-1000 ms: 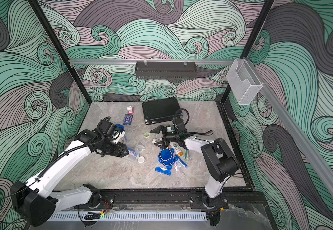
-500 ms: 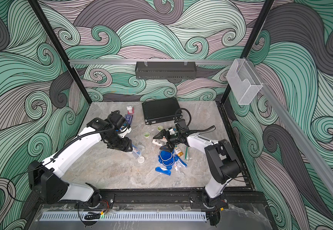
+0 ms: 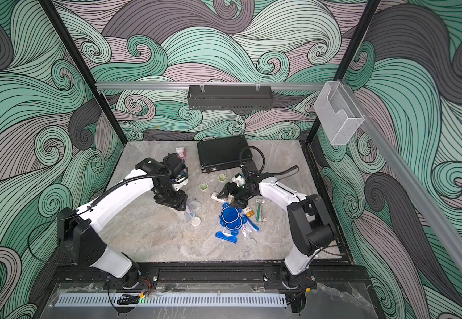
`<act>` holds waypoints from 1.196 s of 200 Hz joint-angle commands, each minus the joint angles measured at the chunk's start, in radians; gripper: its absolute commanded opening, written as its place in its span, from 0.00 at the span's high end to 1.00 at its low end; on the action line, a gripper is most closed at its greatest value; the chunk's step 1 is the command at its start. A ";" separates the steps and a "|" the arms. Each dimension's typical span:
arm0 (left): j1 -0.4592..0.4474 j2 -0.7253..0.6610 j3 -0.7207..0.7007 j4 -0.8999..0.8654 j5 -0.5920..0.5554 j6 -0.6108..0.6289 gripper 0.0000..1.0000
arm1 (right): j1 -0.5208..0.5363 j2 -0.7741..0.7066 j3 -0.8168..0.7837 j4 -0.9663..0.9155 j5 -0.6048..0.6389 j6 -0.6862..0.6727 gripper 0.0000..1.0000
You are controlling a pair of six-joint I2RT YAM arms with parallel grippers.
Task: Take out toiletry kits
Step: 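Pour the toiletry kits out of the container.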
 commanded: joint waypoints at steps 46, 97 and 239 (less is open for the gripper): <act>-0.012 0.005 0.127 -0.109 -0.014 0.017 0.77 | 0.011 0.001 0.010 -0.066 0.043 -0.079 0.21; -0.030 -0.057 0.155 -0.088 0.051 0.025 0.75 | 0.011 0.008 0.008 -0.065 0.033 -0.082 0.20; 0.029 -0.362 -0.169 0.174 0.258 0.025 0.76 | 0.026 -0.018 -0.010 -0.053 0.014 -0.090 0.21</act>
